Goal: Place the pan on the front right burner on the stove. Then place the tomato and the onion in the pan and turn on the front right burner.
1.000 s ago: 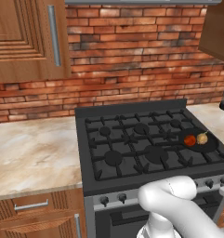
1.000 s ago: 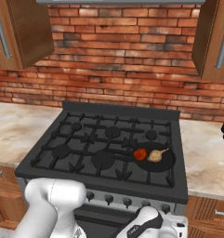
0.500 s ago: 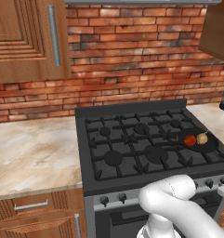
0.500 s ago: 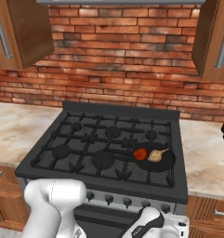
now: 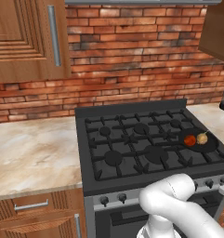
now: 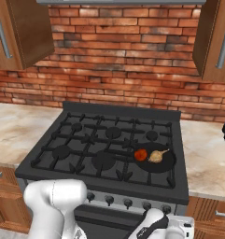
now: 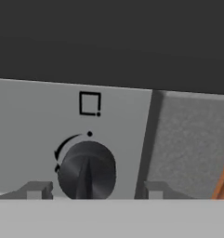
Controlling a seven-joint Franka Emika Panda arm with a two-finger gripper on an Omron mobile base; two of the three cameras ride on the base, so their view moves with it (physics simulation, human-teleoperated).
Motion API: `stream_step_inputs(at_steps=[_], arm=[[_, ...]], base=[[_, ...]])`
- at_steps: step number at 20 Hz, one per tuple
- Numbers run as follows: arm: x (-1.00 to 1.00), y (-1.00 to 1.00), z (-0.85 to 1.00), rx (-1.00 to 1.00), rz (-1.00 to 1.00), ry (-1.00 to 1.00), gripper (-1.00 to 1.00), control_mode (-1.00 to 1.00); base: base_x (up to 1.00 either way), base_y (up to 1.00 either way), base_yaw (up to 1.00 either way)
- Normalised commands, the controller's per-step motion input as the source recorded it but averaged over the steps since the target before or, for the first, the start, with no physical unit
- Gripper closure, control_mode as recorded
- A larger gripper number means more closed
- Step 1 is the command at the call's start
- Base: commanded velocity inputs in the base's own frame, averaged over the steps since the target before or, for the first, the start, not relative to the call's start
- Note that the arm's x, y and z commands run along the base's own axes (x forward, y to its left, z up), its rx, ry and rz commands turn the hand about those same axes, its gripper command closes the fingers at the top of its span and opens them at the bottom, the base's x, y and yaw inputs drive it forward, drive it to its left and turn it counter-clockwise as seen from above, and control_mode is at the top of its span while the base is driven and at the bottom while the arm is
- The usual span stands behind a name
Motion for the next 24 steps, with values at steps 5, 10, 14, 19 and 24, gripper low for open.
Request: stream_step_inputs(at_steps=[5,10,14,19,24], arm=[[0.19,-0.03,-0.13,0.00,0.00,0.00,1.00,-1.00],[0.05,0.04,-0.01,-0.03,0.00,-0.01,1.00,-1.00],[-0.01,0.29,0.00,-0.09,0.00,-0.06,1.00,-1.00],[-0.01,0.42,0.00,-0.13,0.00,-0.09,1.00,-1.00],[-0.01,0.25,0.00,-0.13,0.00,-0.12,1.00,-1.00]], base=[[0.00,0.00,0.00],[0.00,0.00,0.00],[0.00,0.00,0.00],[0.00,0.00,0.00],[0.00,0.00,0.00]])
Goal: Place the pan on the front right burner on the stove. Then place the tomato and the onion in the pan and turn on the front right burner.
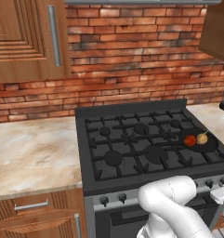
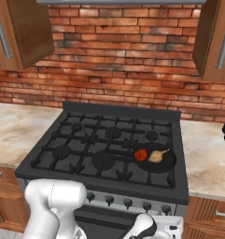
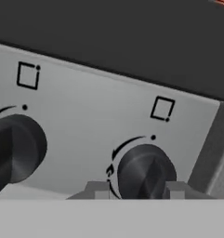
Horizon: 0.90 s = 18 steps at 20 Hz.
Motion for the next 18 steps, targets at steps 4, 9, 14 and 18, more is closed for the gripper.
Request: stream_step_inputs(at_steps=[4,9,14,18], arm=[[0.00,0.07,0.07,-0.24,0.02,-0.18,1.00,-1.00],[0.00,0.00,0.13,-0.27,0.07,-0.19,1.00,-1.00],[0.00,0.01,0.25,-0.33,0.11,-0.24,1.00,-1.00],[0.01,0.14,0.29,-0.38,0.13,-0.27,1.00,-1.00]], base=[[0.00,0.00,0.00],[0.00,0.00,0.00],[0.00,0.00,0.00],[0.00,0.00,0.00]])
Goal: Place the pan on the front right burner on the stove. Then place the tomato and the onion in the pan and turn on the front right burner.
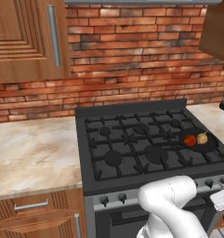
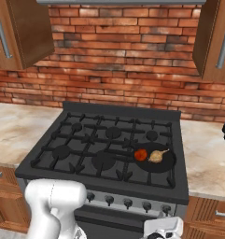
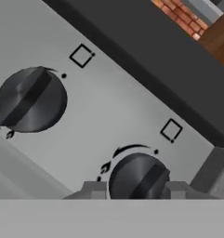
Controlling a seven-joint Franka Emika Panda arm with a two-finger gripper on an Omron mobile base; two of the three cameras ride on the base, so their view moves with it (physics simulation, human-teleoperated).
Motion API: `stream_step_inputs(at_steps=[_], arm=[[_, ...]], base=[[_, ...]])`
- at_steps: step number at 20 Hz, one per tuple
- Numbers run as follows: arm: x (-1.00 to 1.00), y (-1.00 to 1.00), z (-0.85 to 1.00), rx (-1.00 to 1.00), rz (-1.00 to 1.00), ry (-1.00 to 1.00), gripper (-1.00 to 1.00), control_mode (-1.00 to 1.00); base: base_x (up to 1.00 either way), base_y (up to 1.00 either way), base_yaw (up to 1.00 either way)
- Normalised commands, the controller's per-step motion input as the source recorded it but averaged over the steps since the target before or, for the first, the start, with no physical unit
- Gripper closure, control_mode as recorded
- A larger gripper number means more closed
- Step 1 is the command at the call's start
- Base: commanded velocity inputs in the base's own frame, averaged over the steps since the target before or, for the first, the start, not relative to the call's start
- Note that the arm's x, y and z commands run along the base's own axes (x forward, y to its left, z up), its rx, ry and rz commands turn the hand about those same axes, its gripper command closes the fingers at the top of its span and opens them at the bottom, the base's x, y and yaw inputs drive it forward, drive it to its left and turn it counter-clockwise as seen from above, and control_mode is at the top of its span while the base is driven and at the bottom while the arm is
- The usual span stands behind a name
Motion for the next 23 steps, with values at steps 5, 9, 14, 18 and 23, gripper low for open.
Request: stream_step_inputs(at_steps=[5,9,14,18,23], arm=[[0.00,0.18,0.41,-0.42,0.15,-0.29,1.00,-1.00],[0.00,0.24,0.47,-0.58,0.16,-0.29,1.00,-1.00],[0.00,0.30,0.37,-0.66,0.19,-0.34,1.00,-1.00],[0.00,0.25,0.23,-0.64,0.18,-0.29,1.00,-1.00],[0.00,0.20,0.03,-0.43,0.13,-0.14,1.00,-1.00]], base=[[0.00,0.00,0.00],[0.00,0.00,0.00],[0.00,0.00,0.00],[0.00,0.00,0.00],[0.00,0.00,0.00]])
